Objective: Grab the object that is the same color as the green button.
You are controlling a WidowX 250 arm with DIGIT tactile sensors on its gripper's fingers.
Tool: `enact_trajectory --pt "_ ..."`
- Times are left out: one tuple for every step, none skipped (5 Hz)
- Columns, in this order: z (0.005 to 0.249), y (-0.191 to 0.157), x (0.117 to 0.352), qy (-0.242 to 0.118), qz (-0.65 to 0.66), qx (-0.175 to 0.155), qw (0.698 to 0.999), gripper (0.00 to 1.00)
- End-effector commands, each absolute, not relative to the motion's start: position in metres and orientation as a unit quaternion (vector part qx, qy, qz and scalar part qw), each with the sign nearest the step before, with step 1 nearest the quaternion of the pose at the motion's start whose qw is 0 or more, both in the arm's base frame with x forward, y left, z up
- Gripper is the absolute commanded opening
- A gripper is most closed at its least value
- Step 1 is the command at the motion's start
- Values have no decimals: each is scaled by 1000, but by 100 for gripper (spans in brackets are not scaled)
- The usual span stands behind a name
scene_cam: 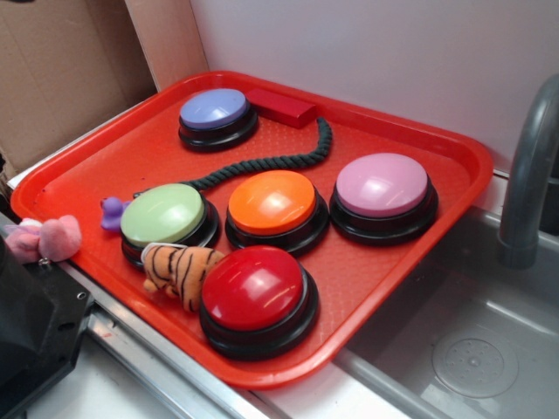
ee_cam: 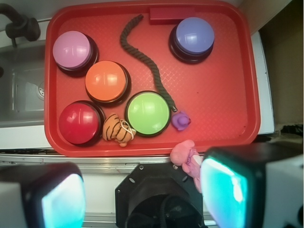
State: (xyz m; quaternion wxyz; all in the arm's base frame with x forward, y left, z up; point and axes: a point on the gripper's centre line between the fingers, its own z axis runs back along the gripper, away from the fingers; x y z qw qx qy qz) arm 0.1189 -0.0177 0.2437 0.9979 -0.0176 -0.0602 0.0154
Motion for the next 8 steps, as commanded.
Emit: enact_trajectory --pt "244 -18 119 -60 15 -18 998 100" --pt "229 -10 148 -74 -48 -17 996 100" --pt "208 -9 177 -91 -91 -29 991 100" --pt "182 -5 208 -114 -122 -56 984 100" --pt "154 0 237 -112 -130 -58 984 100" --pt "127 0 261 -105 -125 -52 985 100" --pt "99 -5 283 -95 -130 -50 986 100" --pt "81 -10 295 -92 -131 -42 986 100"
